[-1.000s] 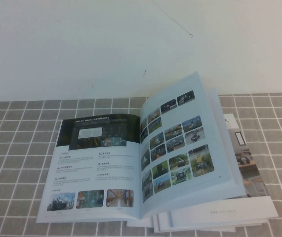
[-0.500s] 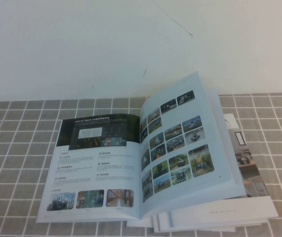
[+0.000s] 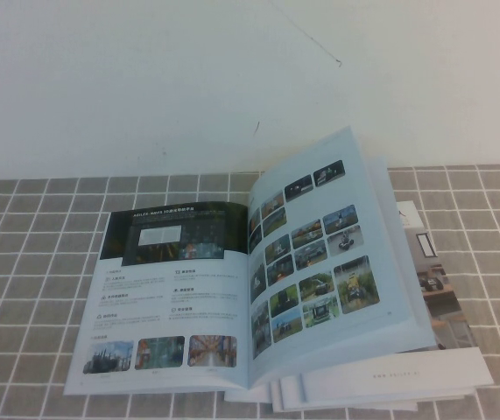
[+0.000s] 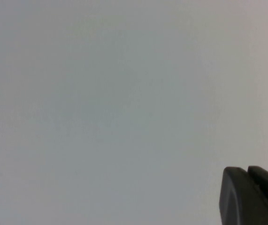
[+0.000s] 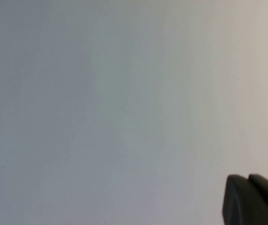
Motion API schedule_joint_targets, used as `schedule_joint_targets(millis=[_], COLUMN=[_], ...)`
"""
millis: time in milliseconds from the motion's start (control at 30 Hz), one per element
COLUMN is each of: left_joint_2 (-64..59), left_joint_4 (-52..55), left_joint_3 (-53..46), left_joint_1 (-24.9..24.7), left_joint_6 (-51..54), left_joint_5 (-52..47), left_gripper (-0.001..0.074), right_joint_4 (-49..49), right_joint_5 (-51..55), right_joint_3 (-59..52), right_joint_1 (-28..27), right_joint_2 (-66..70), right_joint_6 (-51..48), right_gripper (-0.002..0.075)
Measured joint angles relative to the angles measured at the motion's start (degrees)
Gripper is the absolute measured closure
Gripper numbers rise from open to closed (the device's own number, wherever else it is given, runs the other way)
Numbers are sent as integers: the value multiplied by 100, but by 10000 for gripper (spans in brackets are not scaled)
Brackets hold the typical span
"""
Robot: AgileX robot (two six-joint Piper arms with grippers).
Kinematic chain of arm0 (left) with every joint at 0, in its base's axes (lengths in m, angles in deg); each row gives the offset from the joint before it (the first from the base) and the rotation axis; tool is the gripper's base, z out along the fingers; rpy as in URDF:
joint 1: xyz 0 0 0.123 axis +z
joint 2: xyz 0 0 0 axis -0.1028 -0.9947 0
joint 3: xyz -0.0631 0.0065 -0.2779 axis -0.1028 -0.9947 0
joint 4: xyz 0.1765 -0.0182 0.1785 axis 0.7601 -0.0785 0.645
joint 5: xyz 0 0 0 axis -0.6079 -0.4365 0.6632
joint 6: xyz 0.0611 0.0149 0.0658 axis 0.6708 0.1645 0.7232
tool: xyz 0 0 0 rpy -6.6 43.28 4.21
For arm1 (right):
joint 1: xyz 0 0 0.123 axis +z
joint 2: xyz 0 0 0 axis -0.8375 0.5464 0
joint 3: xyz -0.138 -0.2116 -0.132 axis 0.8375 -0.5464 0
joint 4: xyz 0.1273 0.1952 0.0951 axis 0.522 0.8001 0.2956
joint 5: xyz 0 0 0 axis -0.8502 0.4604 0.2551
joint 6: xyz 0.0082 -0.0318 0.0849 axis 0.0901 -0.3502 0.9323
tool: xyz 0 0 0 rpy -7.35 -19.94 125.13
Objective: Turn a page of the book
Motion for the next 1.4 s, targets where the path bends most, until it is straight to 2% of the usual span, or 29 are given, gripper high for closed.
schedule_joint_targets(millis=[100,267,367,533,633,733,933,1067,1200,1400], left_joint_2=[0,-116,-518,-1812,-2488,-3265,-4964,-6193,-7380,-8509], left_joint_4=[0,-8,-170,-564,-1112,-2144,-3370,-3646,-3682,-3726], left_joint_3=[34,1019,1735,2734,2969,3072,3974,4764,5315,5527], left_joint_1=[0,0,0,0,0,0,-451,-889,-1203,-1297], left_joint_6=[-164,-358,-460,-135,114,159,1549,2075,2171,2141], left_joint_5=[-586,-2681,-3532,-4619,-4560,-4358,-5017,-5473,-5538,-5429], left_gripper=[738,738,738,738,738,738,738,738,738,738], right_joint_4=[157,175,222,677,1291,2002,3442,4164,5013,6620], right_joint_5=[33,2263,3580,5109,5606,6074,6689,7483,7771,8006], right_joint_3=[85,1195,1907,2886,3295,3642,4143,4488,4618,4912], right_joint_1=[0,0,0,0,0,0,0,0,0,0], right_joint_2=[0,15,340,1437,2131,2852,4315,5282,6127,7340], right_joint_6=[-11,-11,-11,-194,-873,-1879,-3596,-4329,-5124,-6440], right_gripper=[729,729,729,729,729,729,729,729,729,715])
